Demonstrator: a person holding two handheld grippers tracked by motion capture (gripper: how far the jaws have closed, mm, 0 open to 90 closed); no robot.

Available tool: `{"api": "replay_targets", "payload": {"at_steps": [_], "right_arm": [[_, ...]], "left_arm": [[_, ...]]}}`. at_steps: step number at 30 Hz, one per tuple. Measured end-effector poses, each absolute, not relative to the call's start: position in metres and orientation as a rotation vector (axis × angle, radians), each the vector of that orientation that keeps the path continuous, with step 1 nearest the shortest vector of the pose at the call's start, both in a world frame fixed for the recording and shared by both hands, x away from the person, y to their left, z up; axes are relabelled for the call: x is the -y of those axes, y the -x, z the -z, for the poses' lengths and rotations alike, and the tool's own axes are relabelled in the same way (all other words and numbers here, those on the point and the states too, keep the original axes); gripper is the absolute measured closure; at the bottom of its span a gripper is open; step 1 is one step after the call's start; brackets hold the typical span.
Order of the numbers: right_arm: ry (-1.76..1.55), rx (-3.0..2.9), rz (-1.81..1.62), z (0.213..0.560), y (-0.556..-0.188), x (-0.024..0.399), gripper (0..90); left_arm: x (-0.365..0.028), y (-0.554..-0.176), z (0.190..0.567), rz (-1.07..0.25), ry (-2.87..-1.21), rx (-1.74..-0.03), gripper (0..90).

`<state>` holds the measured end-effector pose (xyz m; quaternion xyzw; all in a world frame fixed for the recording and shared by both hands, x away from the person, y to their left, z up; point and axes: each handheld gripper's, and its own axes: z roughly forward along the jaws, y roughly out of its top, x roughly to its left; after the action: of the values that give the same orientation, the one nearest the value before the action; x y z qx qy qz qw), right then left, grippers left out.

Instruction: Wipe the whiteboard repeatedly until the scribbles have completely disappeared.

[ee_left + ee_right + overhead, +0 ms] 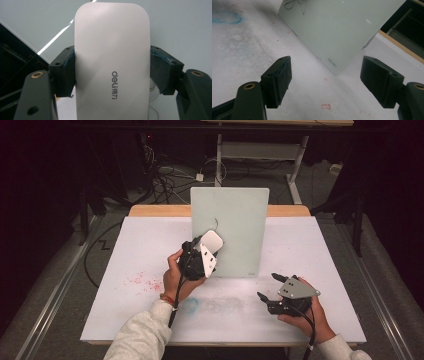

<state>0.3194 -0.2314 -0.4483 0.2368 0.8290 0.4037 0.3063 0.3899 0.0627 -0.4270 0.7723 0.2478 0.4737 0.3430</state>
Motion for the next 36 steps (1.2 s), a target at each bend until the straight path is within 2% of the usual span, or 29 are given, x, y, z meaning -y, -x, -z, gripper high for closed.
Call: {"api": "replay_targets", "payload": {"at_steps": [10,23,26,30,36], "right_arm": [[-0.624,-2.192,-1.069,0.448,-0.319,0.231,26.0],[-0.617,-2.205,-1.062,0.449,-0.319,0.230,26.2],[-0.612,-2.211,-1.055,0.450,-0.320,0.230,26.2],[-0.615,-2.209,-1.054,0.450,-0.320,0.230,26.2],[-0.614,-2.208,-1.057,0.450,-0.320,0.231,26.2]], "left_arm": [[-0.073,-0.406,0.389,-1.274,-1.924,-0.705,29.1],[-0.037,-0.387,0.435,-1.325,-2.037,-0.597,29.0],[-0.040,-0.390,0.429,-1.283,-2.040,-0.590,29.0],[-0.042,-0.395,0.416,-1.290,-2.022,-0.603,29.0],[-0.056,-0.412,0.376,-1.262,-1.912,-0.694,29.0]]}}
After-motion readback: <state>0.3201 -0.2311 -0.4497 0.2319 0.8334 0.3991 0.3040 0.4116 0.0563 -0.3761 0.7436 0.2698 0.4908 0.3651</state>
